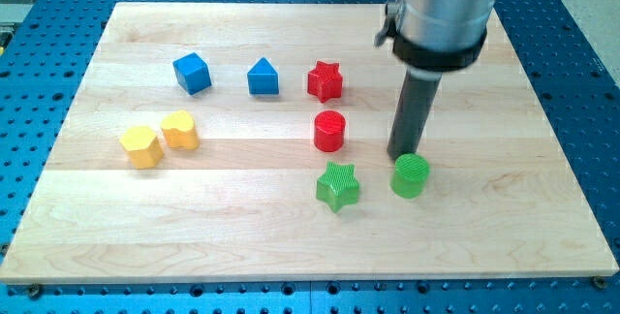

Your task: Push the green circle vertically below the green star

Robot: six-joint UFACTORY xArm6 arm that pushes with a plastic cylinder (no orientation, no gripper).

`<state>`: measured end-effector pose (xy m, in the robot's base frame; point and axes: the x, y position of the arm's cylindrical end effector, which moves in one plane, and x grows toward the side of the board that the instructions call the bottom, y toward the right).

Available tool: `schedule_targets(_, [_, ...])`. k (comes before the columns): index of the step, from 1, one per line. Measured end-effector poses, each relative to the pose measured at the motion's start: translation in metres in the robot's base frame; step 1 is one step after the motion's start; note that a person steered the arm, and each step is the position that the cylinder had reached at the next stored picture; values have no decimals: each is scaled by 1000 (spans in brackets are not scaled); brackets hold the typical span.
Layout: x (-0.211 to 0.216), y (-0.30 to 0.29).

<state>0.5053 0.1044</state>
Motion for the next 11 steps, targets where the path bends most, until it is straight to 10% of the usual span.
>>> schedule_targets(5, [110, 116])
schedule_targets(11, [92, -35])
